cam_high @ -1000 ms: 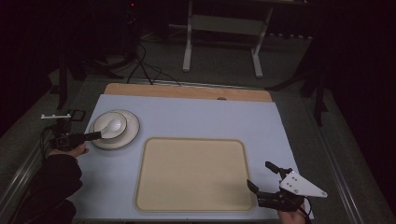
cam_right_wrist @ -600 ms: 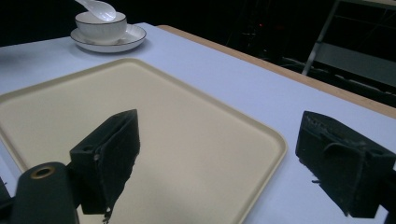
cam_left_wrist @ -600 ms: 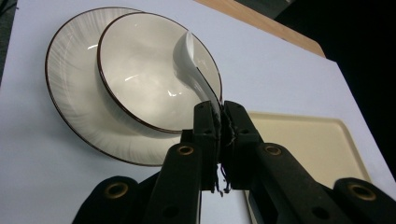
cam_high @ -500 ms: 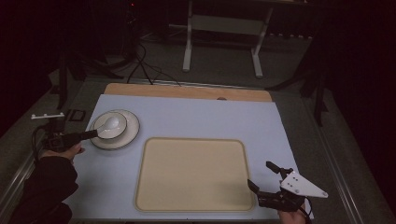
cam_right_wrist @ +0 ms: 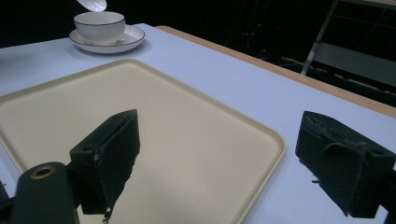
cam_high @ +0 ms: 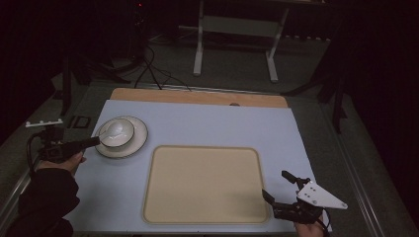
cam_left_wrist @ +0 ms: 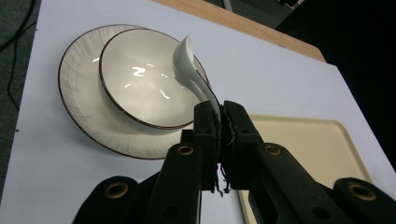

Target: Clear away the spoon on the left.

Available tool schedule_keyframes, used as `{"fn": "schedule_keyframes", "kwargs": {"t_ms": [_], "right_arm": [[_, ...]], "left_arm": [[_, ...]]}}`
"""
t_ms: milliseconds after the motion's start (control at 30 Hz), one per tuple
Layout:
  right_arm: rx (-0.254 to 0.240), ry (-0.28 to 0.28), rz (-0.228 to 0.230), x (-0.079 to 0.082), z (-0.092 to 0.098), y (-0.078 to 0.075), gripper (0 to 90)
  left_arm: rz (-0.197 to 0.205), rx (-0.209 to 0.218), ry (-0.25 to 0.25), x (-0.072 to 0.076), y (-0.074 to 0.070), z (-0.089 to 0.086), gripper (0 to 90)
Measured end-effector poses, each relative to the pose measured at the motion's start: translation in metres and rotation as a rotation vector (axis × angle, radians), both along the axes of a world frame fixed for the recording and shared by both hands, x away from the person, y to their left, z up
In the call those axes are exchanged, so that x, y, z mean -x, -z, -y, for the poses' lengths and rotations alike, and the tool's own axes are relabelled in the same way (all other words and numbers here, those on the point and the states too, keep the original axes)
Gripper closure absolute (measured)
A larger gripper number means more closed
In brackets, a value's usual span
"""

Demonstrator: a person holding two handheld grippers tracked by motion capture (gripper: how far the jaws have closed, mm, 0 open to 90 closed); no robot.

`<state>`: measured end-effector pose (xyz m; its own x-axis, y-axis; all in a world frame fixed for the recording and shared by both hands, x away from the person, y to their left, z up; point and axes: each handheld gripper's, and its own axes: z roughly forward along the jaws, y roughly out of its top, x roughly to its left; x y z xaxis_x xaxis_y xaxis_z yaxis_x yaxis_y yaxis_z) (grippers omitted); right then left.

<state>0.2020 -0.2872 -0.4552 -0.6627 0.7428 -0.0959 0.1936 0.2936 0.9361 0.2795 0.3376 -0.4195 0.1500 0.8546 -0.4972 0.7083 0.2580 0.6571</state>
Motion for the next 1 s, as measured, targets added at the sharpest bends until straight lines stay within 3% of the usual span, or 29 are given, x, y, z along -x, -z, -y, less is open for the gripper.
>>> {"fn": "schedule_keyframes", "kwargs": {"t_ms": [300, 600, 667, 833, 1000], "right_arm": [[-0.004, 0.006, 0.004, 0.001, 0.001, 0.000, 13.7], [-0.007, 0.017, 0.011, 0.002, 0.002, -0.001, 13.7], [-0.008, 0.019, 0.011, 0.002, 0.002, -0.001, 13.8], [-0.010, 0.022, 0.019, 0.002, 0.003, -0.001, 13.8], [-0.013, 0.022, 0.023, 0.003, 0.002, -0.001, 13.7]], "left_arm": [[0.019, 0.010, 0.005, 0.006, -0.007, 0.008, 85.4], [0.047, -0.017, 0.011, 0.011, -0.021, 0.018, 85.4], [0.065, -0.040, 0.011, 0.016, -0.027, 0.024, 85.4], [0.058, -0.047, 0.015, 0.026, -0.034, 0.031, 85.4], [0.077, -0.054, 0.034, 0.032, -0.041, 0.044, 85.4]]}}
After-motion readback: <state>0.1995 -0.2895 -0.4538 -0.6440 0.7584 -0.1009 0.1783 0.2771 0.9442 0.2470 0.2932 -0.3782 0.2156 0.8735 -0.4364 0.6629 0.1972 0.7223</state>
